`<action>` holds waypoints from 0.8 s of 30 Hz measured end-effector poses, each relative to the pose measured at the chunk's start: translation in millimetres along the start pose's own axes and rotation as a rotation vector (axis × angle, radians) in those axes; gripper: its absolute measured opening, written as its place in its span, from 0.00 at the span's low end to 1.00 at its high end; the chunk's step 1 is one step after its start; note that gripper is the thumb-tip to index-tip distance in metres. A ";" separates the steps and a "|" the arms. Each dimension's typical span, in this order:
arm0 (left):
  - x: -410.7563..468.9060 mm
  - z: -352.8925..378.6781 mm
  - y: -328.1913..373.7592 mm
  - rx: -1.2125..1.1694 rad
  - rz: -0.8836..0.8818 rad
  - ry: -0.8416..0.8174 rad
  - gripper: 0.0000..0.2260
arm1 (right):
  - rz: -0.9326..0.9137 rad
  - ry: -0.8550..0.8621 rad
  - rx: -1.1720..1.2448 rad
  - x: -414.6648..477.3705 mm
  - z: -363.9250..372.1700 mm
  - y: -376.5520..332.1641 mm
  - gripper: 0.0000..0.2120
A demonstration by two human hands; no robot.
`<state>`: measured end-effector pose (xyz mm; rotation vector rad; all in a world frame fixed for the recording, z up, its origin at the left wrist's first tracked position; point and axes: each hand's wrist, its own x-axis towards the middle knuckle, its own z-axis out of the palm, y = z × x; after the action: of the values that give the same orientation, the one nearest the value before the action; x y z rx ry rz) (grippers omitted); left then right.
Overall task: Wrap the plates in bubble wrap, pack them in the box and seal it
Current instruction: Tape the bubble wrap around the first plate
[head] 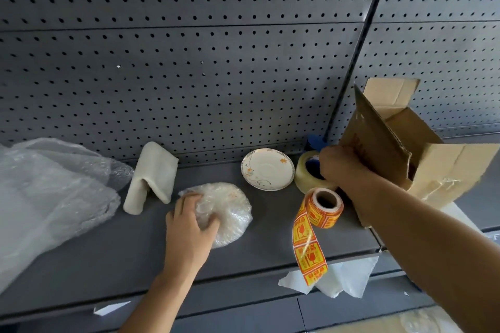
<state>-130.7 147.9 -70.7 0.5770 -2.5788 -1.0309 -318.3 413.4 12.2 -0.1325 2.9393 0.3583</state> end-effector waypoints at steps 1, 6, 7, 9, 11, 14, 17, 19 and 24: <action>0.6 0.4 0.9 0.017 -0.011 0.009 0.22 | -0.011 -0.017 -0.022 5.8 -1.4 -0.4 0.07; 0.7 2.7 4.1 0.011 -0.023 0.036 0.23 | -0.039 -0.103 -0.019 29.8 -12.1 -1.0 0.08; 0.7 3.5 3.6 0.006 -0.027 0.039 0.22 | -0.044 -0.109 -0.011 31.1 -13.3 -0.1 0.08; 0.5 5.8 1.6 -0.002 -0.037 0.041 0.22 | -0.052 -0.094 -0.005 31.3 -15.0 1.0 0.10; 1.9 7.0 -1.2 -0.046 -0.026 0.055 0.21 | -0.054 -0.064 -0.010 30.1 -18.8 0.3 0.13; 2.8 7.1 -4.4 -0.100 -0.031 0.069 0.20 | -0.039 -0.019 0.015 26.0 -24.3 -0.7 0.14; 0.8 5.3 -3.0 -0.166 -0.081 0.048 0.20 | -0.002 0.017 0.015 19.1 -29.6 -0.3 0.15; 1.3 2.1 -0.2 -0.194 -0.111 0.023 0.20 | 0.024 0.030 0.020 16.5 -34.3 1.1 0.14; 1.7 -2.3 5.0 -0.175 -0.111 -0.003 0.22 | 0.051 0.065 -0.047 11.0 -46.5 3.1 0.15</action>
<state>-132.4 149.0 -65.4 0.6789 -2.4499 -1.2781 -337.0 404.3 55.3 -0.0764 3.0037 0.4381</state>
